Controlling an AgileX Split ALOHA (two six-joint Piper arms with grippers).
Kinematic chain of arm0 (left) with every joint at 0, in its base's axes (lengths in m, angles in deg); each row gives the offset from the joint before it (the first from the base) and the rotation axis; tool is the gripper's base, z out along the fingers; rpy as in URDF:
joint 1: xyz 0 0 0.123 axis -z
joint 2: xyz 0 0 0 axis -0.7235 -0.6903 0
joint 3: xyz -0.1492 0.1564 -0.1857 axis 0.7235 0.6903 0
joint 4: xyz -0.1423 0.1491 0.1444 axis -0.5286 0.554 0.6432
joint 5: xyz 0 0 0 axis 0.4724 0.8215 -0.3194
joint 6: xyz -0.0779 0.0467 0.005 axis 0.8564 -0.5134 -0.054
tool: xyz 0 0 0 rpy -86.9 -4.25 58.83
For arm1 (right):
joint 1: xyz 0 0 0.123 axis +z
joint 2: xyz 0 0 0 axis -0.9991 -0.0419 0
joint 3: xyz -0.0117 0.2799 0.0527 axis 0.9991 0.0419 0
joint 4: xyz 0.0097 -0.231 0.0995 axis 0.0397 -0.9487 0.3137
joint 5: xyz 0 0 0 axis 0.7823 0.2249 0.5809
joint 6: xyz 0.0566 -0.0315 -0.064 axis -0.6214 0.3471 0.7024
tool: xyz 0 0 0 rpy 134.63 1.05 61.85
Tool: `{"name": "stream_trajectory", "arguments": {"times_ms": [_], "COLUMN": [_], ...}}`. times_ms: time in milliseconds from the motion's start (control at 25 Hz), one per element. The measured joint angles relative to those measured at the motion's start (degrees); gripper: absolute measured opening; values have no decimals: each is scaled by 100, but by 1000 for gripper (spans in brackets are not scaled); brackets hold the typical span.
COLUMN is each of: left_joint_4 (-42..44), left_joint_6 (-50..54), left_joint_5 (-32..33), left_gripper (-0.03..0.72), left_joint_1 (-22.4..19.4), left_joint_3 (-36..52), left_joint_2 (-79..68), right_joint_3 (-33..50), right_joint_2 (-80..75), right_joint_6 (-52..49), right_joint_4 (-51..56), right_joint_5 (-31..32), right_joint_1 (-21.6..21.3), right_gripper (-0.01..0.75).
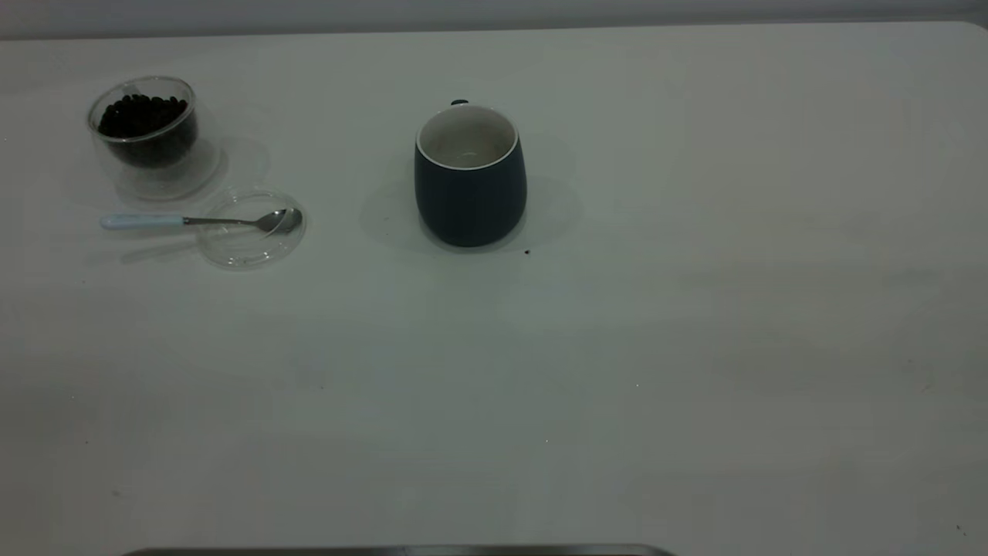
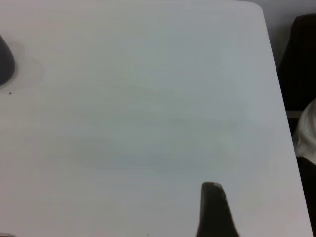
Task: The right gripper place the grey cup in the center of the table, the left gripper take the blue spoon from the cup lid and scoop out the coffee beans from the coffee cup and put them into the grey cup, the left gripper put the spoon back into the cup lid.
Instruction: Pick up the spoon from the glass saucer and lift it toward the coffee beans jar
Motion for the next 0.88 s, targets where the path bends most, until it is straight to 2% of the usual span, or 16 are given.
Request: {"name": "stream_trajectory", "arguments": {"times_ms": [120,240,480,600,680,760,880], "left_joint_4": [-51,-309,-1014,-1539,-1906,-2244,-2465], "left_joint_6": [96,157,102,-355,-717,-1129,-1641], "left_joint_5": [-163,-608,-1787,-2222,-2348,-2437,-2673], "left_gripper": [589,589,589,590,611,664,717], "left_joint_1": [0,0,0,0,0,0,0], "left_joint_3": [-128,-444,-940,-1275,-1528,-1770,-2143], "left_joint_2": [-180,-875,-3306,-4625,-5475,-6181,-7106], "right_joint_3": [0,0,0,0,0,0,0], "right_joint_2": [0,0,0,0,0,0,0], "right_joint_6": [0,0,0,0,0,0,0], "right_joint_4": [0,0,0,0,0,0,0], "right_joint_5": [0,0,0,0,0,0,0], "right_joint_1": [0,0,0,0,0,0,0], "right_gripper": [462,462,462,462,462,462,462]}}
